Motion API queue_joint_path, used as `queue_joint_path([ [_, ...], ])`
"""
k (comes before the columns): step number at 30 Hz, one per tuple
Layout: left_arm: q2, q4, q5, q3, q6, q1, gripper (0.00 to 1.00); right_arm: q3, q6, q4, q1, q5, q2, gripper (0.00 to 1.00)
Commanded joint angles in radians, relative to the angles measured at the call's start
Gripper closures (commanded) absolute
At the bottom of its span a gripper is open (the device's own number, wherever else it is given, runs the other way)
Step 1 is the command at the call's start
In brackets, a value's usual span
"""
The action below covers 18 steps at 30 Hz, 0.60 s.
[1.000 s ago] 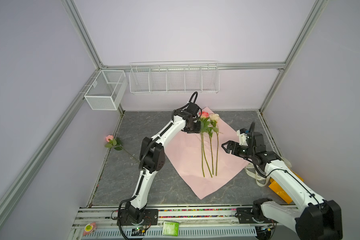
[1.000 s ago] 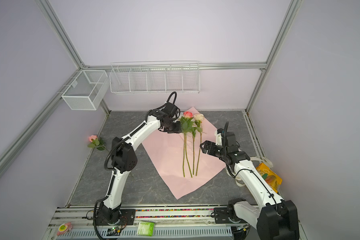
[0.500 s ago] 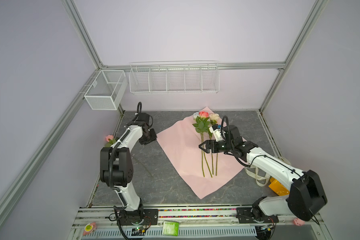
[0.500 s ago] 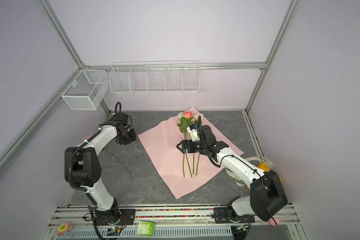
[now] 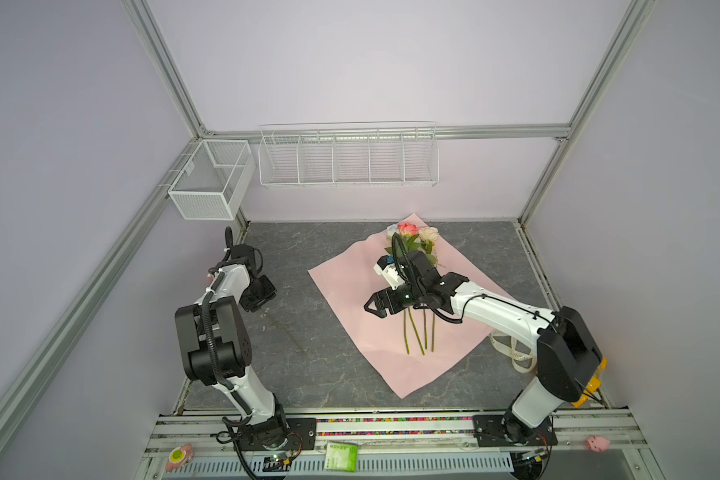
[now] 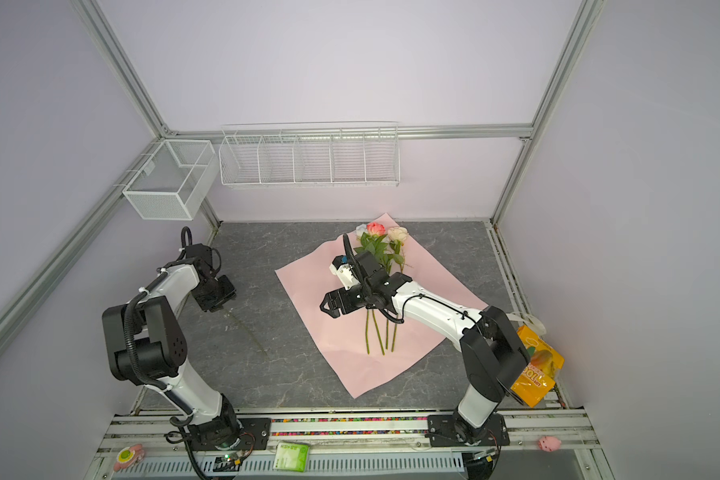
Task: Tie the bouquet of fake flowers
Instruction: 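Close the left gripper on the last pink rose stem on the table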
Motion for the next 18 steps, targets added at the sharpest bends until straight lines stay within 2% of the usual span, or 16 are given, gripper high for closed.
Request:
queue_joint_path([
  [1,0.05,-0.019,-0.033,0.035,0.005,0.012,0.58,0.031,-0.037,-0.028,0.014,-0.008,0.024,0.11],
  [18,0.188,-0.044,-0.089,0.123,-0.011,0.02,0.62,0.027,-0.044,-0.042,0.016,0.005,0.026,0.11],
])
